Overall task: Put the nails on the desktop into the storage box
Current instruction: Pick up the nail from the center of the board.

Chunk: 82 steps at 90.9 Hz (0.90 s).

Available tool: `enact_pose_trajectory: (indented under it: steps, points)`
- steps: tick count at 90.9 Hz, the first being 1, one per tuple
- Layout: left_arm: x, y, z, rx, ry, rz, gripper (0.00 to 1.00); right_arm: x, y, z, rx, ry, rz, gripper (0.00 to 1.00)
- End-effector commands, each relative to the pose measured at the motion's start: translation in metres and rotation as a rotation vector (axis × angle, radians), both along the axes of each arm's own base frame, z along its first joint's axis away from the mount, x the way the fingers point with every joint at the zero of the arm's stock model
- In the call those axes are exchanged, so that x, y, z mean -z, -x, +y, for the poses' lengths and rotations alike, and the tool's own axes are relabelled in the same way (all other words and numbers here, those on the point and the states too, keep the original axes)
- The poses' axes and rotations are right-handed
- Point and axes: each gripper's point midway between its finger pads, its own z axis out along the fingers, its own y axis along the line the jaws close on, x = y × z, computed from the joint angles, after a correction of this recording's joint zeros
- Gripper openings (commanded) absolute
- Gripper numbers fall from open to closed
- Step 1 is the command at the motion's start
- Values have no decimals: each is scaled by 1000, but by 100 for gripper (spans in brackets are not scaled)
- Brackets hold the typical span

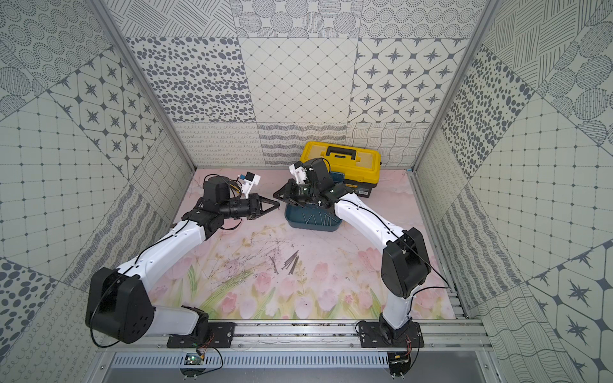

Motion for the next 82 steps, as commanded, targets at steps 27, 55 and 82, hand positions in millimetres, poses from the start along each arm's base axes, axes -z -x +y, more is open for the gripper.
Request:
enact_pose_trajectory:
  steps: [27,55,82]
  points:
    - [-27,2,-3,48,27,-43,60,-14,-2,-17,22,39,-78,0]
    - [-28,-14,33,-164,-9,42,99,53,-40,-114,103,487,-106,0]
    - [36,4,52,-164,-89,429,99,115,-70,-157,33,837,-156,0]
